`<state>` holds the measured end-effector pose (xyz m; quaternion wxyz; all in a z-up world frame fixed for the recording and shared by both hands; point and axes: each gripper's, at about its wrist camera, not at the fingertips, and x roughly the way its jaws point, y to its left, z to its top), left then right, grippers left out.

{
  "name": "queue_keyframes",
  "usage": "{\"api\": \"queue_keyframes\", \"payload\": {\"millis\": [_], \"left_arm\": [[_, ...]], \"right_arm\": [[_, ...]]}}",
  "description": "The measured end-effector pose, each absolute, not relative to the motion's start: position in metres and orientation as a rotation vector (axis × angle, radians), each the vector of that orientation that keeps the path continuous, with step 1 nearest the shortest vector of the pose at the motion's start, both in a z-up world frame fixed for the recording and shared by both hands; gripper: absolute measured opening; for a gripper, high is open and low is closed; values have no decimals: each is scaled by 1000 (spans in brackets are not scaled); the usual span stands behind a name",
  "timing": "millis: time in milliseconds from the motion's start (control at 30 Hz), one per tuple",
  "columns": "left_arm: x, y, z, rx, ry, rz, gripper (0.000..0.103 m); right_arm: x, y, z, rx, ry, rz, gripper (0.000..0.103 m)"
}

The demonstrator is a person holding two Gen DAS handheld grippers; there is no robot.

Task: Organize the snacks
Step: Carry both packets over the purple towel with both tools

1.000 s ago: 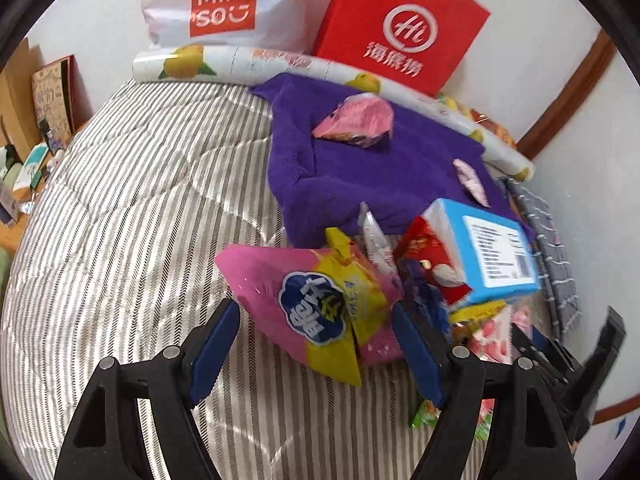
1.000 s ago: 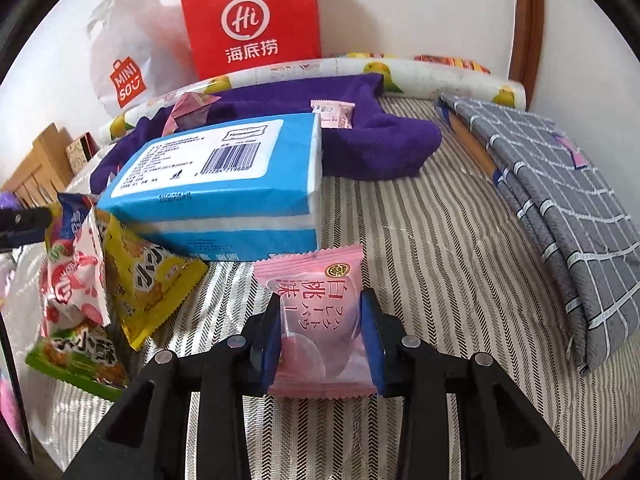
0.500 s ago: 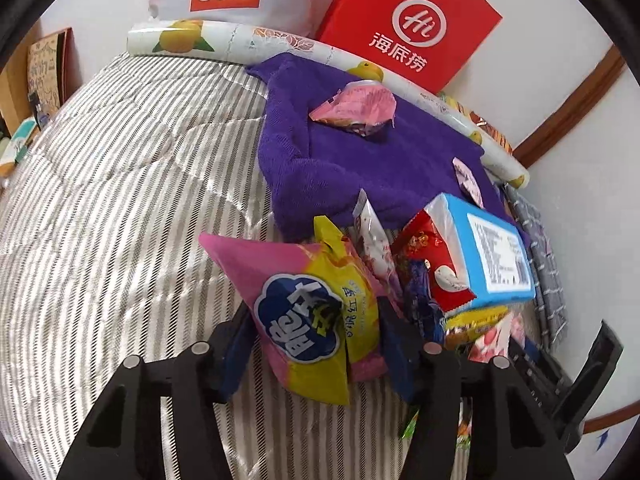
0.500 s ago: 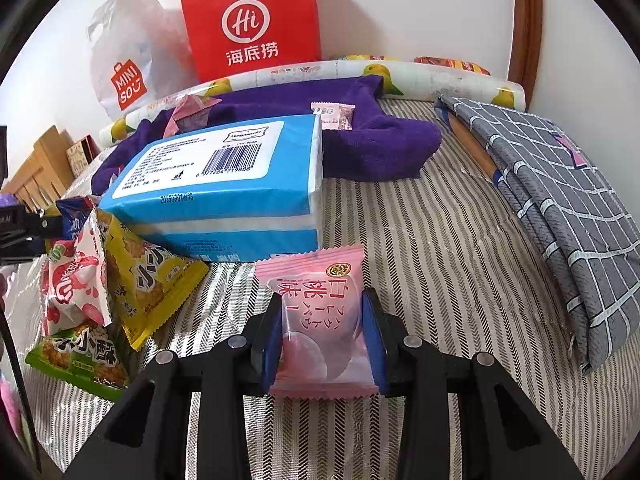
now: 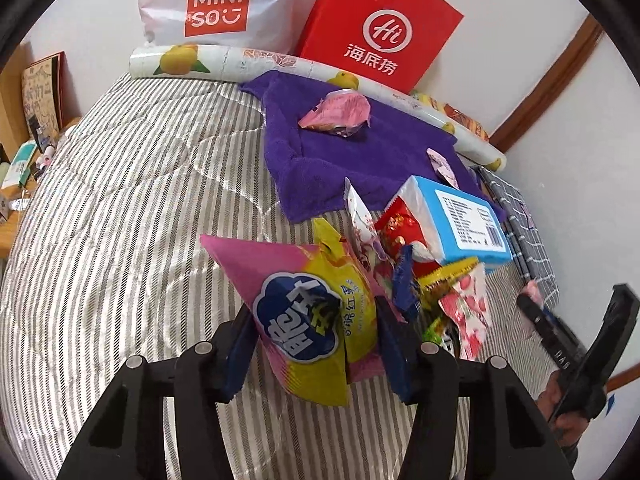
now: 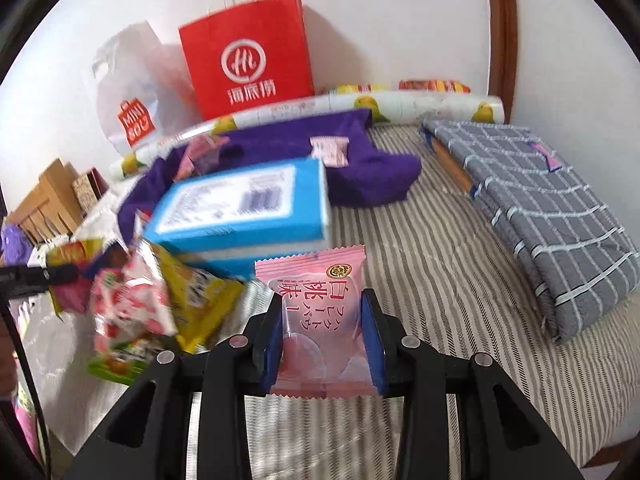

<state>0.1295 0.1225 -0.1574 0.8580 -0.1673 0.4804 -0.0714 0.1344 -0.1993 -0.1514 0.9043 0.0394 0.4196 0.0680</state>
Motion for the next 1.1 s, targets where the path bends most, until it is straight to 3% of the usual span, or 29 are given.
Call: {"api": "queue_keyframes", "payload": {"millis": [400, 1100], "left_arm": [[116, 139, -152, -315, 997, -146, 53], [119, 130, -120, -303, 941, -187, 53]], "right_arm": [[123, -149, -100, 71, 778, 166, 35], [125, -152, -77, 94, 766, 119, 35]]}}
